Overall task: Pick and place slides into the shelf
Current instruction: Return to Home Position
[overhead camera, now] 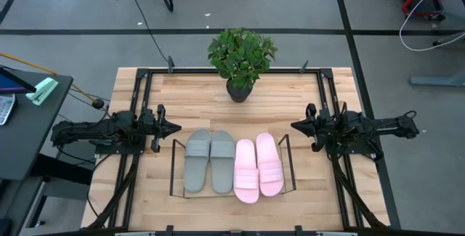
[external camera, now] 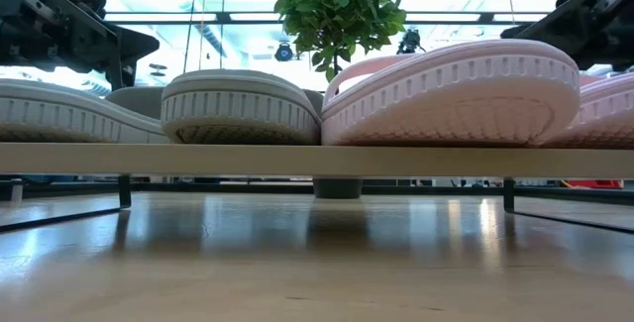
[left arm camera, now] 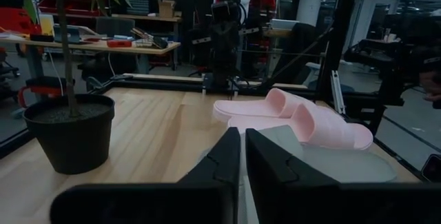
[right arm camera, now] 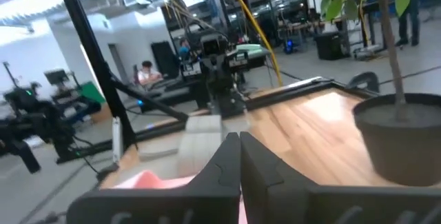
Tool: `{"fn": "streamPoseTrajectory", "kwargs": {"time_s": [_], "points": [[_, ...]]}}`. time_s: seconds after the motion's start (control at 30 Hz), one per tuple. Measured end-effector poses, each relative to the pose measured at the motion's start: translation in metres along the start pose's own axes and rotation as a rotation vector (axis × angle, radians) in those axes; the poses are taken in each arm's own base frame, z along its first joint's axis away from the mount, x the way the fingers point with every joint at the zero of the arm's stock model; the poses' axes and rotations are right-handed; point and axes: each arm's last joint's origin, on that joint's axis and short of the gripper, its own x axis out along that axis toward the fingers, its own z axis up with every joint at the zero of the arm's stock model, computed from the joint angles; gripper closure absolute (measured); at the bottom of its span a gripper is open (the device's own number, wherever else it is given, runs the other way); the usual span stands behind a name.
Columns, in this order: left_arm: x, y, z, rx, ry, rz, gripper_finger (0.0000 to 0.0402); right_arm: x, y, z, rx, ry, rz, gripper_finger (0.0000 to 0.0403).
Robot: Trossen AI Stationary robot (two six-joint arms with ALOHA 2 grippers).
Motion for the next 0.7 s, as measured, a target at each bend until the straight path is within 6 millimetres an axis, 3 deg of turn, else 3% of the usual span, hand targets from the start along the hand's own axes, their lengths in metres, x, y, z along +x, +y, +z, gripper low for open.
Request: {"fn": "streamPoseTrajectory", "kwargs": {"time_s": [0.23, 0.7], "points": [[0.0, 0.0, -0.0001, -0.001, 0.001, 0.0, 0.0384, 0.0002, -0.0051, -0.004, -0.099, 0.044, -0.045, 0.0403], [0.0, 0.0, -0.0001, 0.0, 0.001, -0.001, 0.0368, 0.0001, -0.0033, -0.0066, -0.162, 0.092, 0.082, 0.0403]]}}
